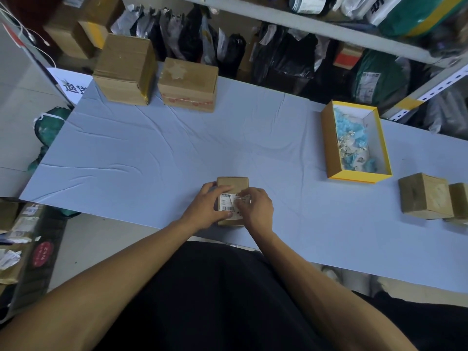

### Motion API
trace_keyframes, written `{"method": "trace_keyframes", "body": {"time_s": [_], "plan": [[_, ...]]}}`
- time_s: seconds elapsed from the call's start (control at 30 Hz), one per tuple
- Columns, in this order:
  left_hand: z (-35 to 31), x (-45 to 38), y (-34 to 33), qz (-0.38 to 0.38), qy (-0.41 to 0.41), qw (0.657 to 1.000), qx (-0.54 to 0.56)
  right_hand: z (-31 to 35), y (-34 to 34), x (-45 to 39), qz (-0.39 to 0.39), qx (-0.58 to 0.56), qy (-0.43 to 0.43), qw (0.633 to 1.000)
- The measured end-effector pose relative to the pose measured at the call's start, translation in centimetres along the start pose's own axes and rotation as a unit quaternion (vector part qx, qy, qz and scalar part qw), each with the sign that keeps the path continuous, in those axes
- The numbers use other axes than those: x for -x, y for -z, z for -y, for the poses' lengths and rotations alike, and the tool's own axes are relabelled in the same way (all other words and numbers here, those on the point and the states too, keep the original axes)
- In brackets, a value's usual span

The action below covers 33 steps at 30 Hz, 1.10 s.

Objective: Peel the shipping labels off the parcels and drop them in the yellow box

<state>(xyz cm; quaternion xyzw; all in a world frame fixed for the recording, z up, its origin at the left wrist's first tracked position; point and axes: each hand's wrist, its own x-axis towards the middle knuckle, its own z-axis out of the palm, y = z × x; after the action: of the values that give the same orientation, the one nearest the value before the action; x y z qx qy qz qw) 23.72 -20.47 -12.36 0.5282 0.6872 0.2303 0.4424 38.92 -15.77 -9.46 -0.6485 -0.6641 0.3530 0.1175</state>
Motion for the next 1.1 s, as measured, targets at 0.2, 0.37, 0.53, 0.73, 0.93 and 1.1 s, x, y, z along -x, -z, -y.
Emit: {"method": "trace_keyframes", "body": {"time_s": [0.2, 0.37, 0.53, 0.73, 0.93, 1.1], "plan": [[0.2, 0.0, 0.1, 0.0, 0.003, 1.0, 0.006, 0.5, -0.5, -0.9, -0.005, 0.0, -0.035, 0.999], [0.1, 0.0, 0.0, -0.002, 0.002, 1.0, 0.01, 0.8, -0.9, -1.2, 0.007, 0.037, -0.032, 0.999], [0.3, -0.1, -0.1, -0.004, -0.002, 1.0, 0.002, 0.9, -1.0, -1.1, 0.008, 0.081, -0.013, 0.997], [0.2, 0.0, -0.1, -0.005, -0.002, 1.0, 0.005, 0.9, -0.7, -0.5, 0.007, 0.125, 0.028, 0.992], [0.5, -0.2, -0.2, -0.004, -0.006, 1.0, 0.011, 1.6, -0.8, -0.7, 0.04, 0.174, 0.018, 0.984], [0.6, -0.3, -0.1, -0.004, -0.005, 1.0, 0.008, 1.7, -0.6, -0.8, 0.054, 0.178, 0.018, 0.982]]}}
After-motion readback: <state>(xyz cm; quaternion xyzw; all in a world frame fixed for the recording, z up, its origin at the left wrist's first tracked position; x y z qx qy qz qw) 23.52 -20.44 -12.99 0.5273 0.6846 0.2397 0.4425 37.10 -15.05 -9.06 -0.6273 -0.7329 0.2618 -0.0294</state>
